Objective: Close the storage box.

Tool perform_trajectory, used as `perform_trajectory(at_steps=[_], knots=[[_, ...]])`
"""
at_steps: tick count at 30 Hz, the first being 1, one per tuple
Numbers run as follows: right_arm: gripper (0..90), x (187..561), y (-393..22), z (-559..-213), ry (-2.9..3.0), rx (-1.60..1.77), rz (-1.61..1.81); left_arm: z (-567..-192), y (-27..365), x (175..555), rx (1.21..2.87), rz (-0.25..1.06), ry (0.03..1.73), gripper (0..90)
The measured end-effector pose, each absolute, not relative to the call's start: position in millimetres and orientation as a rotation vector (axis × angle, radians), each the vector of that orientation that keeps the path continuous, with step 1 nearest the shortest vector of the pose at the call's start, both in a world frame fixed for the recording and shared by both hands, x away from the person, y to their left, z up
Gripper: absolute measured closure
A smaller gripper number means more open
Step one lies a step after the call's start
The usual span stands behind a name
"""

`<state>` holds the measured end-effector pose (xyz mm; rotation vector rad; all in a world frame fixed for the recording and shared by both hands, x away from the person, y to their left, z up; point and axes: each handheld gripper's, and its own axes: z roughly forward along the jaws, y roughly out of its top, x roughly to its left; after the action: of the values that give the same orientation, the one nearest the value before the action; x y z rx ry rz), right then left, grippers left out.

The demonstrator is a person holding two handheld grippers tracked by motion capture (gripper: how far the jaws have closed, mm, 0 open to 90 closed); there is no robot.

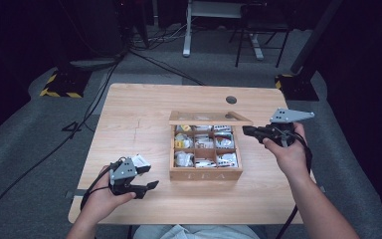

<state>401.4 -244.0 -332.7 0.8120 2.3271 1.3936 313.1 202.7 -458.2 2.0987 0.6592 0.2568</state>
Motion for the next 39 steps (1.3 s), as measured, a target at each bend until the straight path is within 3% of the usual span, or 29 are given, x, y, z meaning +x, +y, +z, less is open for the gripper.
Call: perform_trajectory(at_steps=[14, 22, 39], knots=[[90.0, 397, -246, -338, 2.351, 0.823, 1.394, -485, 192, 309, 2.226, 0.158, 0.716, 35.3], [90.0, 393, -248, -341, 2.368, 0.842, 1.383, -496, 191, 307, 2.289, 0.159, 0.727, 34.9], [90.0, 383, -256, -348, 2.412, 0.891, 1.324, -503, 190, 308, 2.264, 0.207, 0.656, 29.9]])
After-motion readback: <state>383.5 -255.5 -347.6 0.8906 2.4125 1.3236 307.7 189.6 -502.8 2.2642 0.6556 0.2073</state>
